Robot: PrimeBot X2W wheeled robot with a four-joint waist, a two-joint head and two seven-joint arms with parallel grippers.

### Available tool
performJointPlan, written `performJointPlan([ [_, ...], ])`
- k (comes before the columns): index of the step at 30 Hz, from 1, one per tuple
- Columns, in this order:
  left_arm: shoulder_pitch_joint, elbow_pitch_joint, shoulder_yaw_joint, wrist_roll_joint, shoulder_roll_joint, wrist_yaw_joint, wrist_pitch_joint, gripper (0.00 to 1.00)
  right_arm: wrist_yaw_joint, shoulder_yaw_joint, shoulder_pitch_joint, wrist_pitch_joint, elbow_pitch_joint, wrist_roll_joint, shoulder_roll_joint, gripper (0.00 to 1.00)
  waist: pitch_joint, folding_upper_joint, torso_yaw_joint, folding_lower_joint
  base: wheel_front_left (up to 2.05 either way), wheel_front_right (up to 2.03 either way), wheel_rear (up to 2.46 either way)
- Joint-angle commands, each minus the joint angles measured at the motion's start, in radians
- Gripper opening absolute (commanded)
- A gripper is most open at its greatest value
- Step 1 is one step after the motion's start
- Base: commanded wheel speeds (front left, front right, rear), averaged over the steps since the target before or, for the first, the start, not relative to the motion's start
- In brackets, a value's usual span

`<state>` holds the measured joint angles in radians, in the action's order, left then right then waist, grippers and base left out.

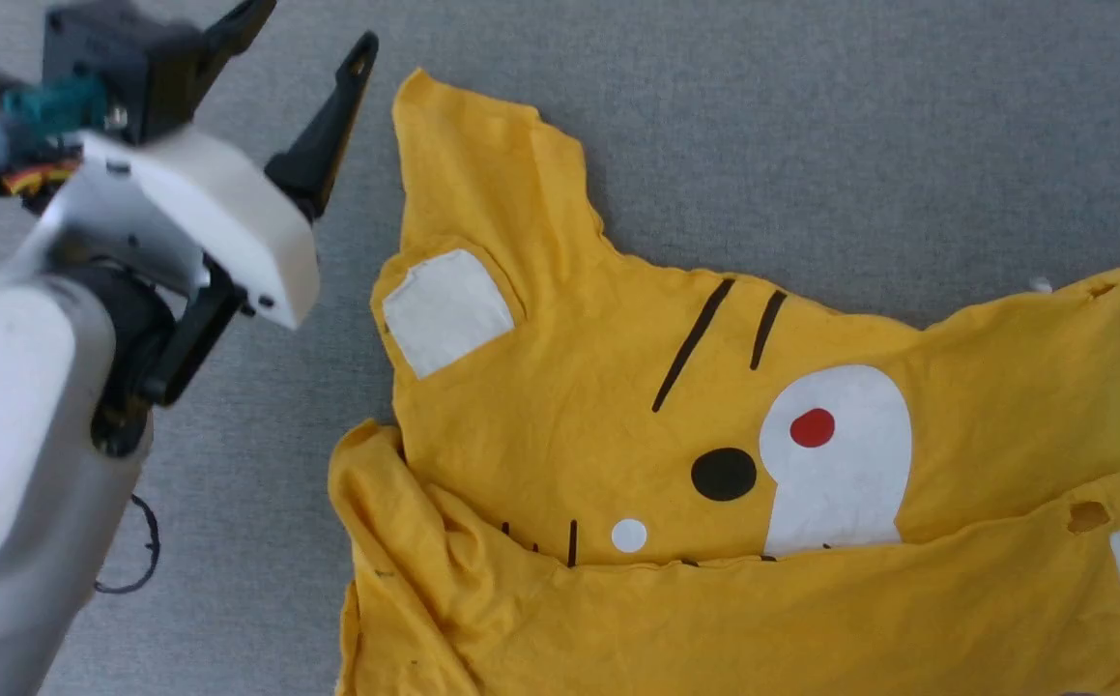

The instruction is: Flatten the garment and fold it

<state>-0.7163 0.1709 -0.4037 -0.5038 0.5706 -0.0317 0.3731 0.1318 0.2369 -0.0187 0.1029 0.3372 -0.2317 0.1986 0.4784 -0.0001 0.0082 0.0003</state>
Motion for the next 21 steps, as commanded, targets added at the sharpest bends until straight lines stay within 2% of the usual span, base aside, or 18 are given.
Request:
performJointPlan([
  [1,-0.039,-0.031,-0.012,-0.032,-0.011,0.021,0.042,1.00,-0.001,-0.006,0.025,-0.010,-0.011,-0.008,0.004,1.00,0.093,0.0001,-0.025,-0.0003,0.00,0.00,0.00],
  [3,-0.079,-0.068,-0.026,-0.062,-0.013,0.042,0.109,1.00,-0.001,-0.012,0.039,-0.017,-0.023,-0.012,0.003,1.00,0.119,0.0001,-0.034,-0.0003,0.00,0.00,0.00],
  [6,-0.119,-0.117,-0.034,-0.089,-0.017,0.048,0.174,1.00,-0.001,-0.020,0.055,-0.024,-0.039,-0.014,0.002,1.00,0.147,0.0001,-0.047,-0.0003,0.00,0.00,0.00],
  [13,-0.164,-0.188,-0.027,-0.123,-0.030,0.040,0.224,1.00,-0.001,-0.028,0.087,-0.037,-0.064,-0.016,0.004,1.00,0.190,0.0001,-0.078,-0.0003,0.00,0.00,0.00],
  [16,-0.167,-0.214,-0.034,-0.119,-0.019,0.037,0.247,1.00,-0.001,-0.029,0.092,-0.040,-0.072,-0.018,0.003,1.00,0.200,0.0001,-0.088,-0.0003,0.00,0.00,0.00],
  [17,-0.165,-0.221,-0.038,-0.118,-0.013,0.039,0.256,0.39,-0.001,-0.029,0.094,-0.042,-0.075,-0.019,0.003,1.00,0.202,0.0001,-0.092,-0.0003,0.00,0.00,0.00],
  [18,-0.164,-0.226,-0.040,-0.120,-0.010,0.041,0.262,0.00,-0.001,-0.029,0.096,-0.043,-0.077,-0.019,0.003,1.00,0.203,0.0001,-0.094,-0.0003,0.00,0.00,0.00],
  [21,-0.160,-0.231,-0.039,-0.124,-0.002,0.046,0.262,0.00,-0.001,-0.030,0.101,-0.041,-0.077,-0.020,0.013,1.00,0.201,0.0001,-0.100,-0.0003,0.00,0.00,0.00],
])
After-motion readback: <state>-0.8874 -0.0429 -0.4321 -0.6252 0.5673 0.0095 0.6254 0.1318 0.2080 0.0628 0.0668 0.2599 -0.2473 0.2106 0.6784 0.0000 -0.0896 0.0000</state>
